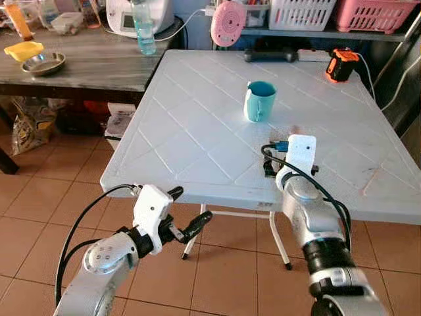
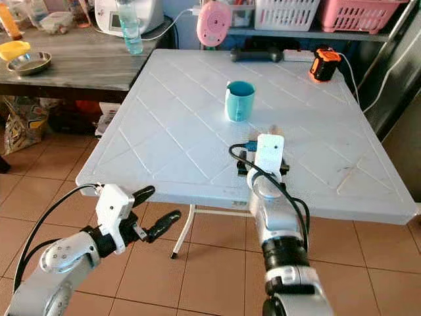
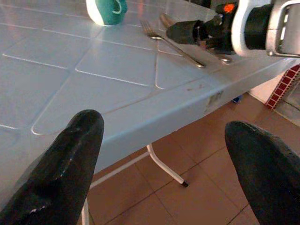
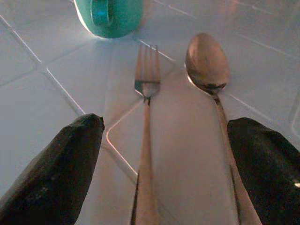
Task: Setting the table
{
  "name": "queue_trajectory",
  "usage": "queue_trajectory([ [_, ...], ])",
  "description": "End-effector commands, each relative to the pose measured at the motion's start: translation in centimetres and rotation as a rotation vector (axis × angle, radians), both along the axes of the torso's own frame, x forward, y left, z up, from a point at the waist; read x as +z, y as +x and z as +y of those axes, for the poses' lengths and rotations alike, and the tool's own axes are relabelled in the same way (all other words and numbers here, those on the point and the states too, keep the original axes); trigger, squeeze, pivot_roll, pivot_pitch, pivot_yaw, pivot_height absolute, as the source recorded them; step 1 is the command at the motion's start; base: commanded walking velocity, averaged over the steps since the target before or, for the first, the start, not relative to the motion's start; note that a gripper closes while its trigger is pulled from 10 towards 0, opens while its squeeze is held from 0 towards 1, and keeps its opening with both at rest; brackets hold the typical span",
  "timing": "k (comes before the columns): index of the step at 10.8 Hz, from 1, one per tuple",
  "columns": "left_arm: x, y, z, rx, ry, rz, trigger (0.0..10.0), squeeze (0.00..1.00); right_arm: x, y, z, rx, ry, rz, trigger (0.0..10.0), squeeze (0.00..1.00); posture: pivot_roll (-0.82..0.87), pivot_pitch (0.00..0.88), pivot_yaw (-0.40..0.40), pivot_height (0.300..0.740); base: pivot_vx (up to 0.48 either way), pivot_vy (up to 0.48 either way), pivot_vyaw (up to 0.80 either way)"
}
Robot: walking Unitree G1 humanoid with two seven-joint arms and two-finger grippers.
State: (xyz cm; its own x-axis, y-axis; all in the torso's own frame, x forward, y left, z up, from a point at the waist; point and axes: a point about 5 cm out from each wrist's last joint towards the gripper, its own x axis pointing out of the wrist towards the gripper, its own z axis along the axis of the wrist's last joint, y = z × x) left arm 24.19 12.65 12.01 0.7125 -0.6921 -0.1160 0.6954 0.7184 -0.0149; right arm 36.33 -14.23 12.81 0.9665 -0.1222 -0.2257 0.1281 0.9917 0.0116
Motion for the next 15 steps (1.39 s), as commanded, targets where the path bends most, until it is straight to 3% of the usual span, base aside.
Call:
queue_trajectory([
  [1, 0.2, -0.3, -0.3, -0.024, -0.005, 0.004, 10.0, 0.00, 0.3, 0.3, -0.1, -0.005, 0.017, -0.009, 10.0, 0.00, 0.02, 0.112, 0.007, 0.740, 0.000, 0.000, 0.00],
  [3, 0.3, -0.4, -0.7, -0.048, -0.020, 0.008, 10.0, 0.00, -0.2, 0.8, 0.5, 0.035, 0.072, 0.025, 10.0, 0.00, 0.02, 0.115, 0.007, 0.740, 0.000, 0.000, 0.00],
  [7, 0.6, -0.4, -1.0, -0.065, -0.038, 0.001, 10.0, 0.00, -0.6, 1.6, 0.9, 0.065, 0.072, 0.056, 10.0, 0.00, 0.03, 0.114, 0.004, 0.740, 0.000, 0.000, 0.00],
  [8, 0.7, -0.1, -0.9, -0.057, -0.038, -0.007, 10.0, 0.00, -0.9, 1.7, 0.8, 0.072, 0.065, 0.076, 9.1, 0.00, 0.03, 0.115, 0.003, 0.740, 0.000, 0.000, 0.00],
  [9, 0.7, -0.2, -0.9, -0.059, -0.039, -0.007, 10.0, 0.00, -1.1, 1.7, 0.7, 0.074, 0.056, 0.085, 10.0, 0.00, 0.03, 0.116, 0.004, 0.740, 0.000, 0.000, 0.00],
  [10, 0.7, -0.3, -1.1, -0.060, -0.040, -0.006, 10.0, 0.00, -1.1, 1.8, 0.5, 0.073, 0.055, 0.085, 10.0, 0.00, 0.03, 0.115, 0.004, 0.740, 0.000, 0.000, 0.00],
  [11, 0.6, -0.5, -1.2, -0.062, -0.043, -0.003, 10.0, 0.00, -1.1, 1.9, 0.1, 0.069, 0.042, 0.090, 7.9, 0.00, 0.03, 0.116, 0.004, 0.740, 0.000, 0.000, 0.00],
  [12, 0.5, -0.6, -1.4, -0.060, -0.046, 0.001, 10.0, 0.00, -1.2, 2.0, -0.4, 0.086, 0.047, 0.112, 8.7, 0.00, 0.03, 0.116, 0.005, 0.740, 0.000, 0.000, 0.00],
  [13, 0.4, -0.6, -1.4, -0.060, -0.047, 0.003, 10.0, 0.00, -1.2, 2.1, -0.7, 0.084, 0.041, 0.114, 8.0, 0.00, 0.03, 0.117, 0.005, 0.740, 0.000, 0.000, 0.00],
  [14, 0.4, -0.5, -1.4, -0.060, -0.048, 0.007, 10.0, 0.00, -0.9, 2.3, -1.0, 0.101, 0.035, 0.113, 0.5, 0.00, 0.03, 0.118, 0.009, 0.740, 0.000, 0.000, 0.00],
  [15, 0.3, -0.5, -1.4, -0.060, -0.047, 0.007, 10.0, 0.00, -0.7, 2.4, -1.1, 0.109, 0.031, 0.111, 0.0, 0.00, 0.03, 0.118, 0.008, 0.740, 0.000, 0.000, 0.00],
])
